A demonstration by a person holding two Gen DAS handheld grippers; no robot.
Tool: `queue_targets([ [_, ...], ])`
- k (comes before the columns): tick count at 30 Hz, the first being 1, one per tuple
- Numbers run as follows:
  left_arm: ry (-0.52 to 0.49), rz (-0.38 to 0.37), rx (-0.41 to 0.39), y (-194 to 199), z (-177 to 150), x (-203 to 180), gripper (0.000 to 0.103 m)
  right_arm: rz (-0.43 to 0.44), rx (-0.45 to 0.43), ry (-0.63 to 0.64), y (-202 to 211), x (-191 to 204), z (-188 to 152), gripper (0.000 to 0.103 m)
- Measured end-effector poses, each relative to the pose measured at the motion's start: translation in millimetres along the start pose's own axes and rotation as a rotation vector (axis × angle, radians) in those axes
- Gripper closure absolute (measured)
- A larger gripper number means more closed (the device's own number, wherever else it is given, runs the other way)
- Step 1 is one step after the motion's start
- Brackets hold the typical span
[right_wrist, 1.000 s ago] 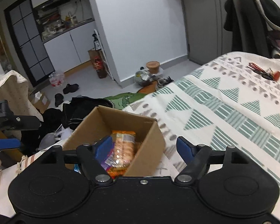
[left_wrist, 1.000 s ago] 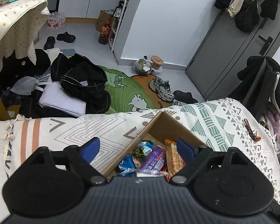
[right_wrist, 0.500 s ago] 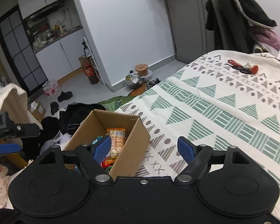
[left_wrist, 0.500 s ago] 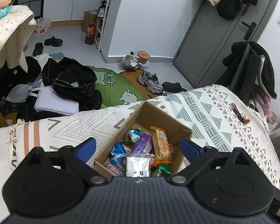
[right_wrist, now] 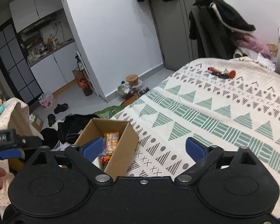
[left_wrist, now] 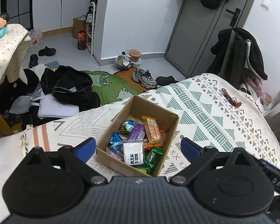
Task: Organize snacks
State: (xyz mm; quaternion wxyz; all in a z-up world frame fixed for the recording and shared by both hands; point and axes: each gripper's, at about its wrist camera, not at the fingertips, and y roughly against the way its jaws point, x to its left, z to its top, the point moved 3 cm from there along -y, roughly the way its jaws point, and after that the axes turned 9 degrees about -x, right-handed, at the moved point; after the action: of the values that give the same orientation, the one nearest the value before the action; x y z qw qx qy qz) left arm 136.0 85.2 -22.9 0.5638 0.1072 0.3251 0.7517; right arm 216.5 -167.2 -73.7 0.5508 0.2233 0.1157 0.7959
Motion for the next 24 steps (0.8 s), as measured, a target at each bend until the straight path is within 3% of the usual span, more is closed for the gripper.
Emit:
queue_targets([
  [15, -0.109, -0.030, -0.015, 47.0, -17.1, -18.2, 0.006, -0.062, -0.001, 0.023, 58.6, -5.1, 1.4, 0.000],
  [24, -0.149, -0.047, -0.002, 58.7, -31.0, -27.4, 0.006, -0.034, -0.002, 0.022, 80.2, -4.2, -1.4, 0.000],
])
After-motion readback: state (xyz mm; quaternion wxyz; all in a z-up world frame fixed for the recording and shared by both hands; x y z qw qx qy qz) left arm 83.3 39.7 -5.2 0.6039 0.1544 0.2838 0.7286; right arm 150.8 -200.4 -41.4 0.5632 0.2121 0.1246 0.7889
